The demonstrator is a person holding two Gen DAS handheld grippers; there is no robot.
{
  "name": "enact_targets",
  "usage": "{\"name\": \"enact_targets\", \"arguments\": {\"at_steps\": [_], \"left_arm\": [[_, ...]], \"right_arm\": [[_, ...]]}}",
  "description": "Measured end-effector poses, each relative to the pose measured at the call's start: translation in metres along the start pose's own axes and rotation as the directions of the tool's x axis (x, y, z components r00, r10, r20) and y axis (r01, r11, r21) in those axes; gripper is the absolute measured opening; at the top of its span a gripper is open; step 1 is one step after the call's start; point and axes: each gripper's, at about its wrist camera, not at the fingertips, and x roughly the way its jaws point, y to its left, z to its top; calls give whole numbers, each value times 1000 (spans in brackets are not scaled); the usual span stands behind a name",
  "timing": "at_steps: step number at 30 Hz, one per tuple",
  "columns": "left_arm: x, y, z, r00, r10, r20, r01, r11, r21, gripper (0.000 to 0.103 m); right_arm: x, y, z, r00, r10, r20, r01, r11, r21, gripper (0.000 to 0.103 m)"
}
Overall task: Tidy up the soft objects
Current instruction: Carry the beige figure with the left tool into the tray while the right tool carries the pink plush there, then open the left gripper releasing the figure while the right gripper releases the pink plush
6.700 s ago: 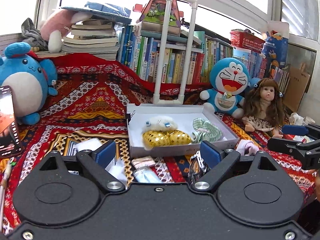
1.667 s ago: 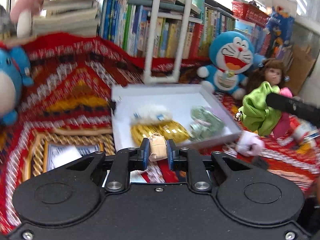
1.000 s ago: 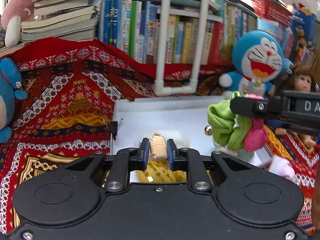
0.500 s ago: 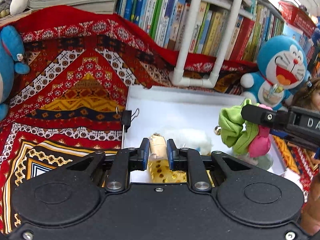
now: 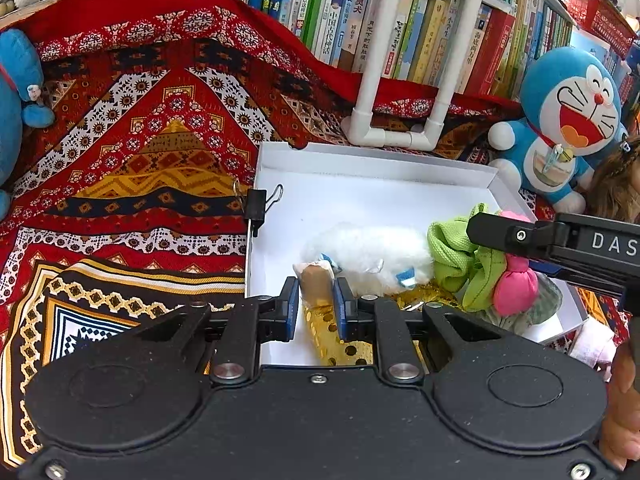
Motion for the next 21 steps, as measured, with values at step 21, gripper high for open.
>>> {"name": "enact_targets", "arguments": {"at_steps": [21], "left_arm": [[-41, -2, -13, 995, -11, 96, 8, 999, 32, 43]], "right_arm": [[-25, 4, -3, 1000, 13, 8, -12, 999, -50, 74]]}}
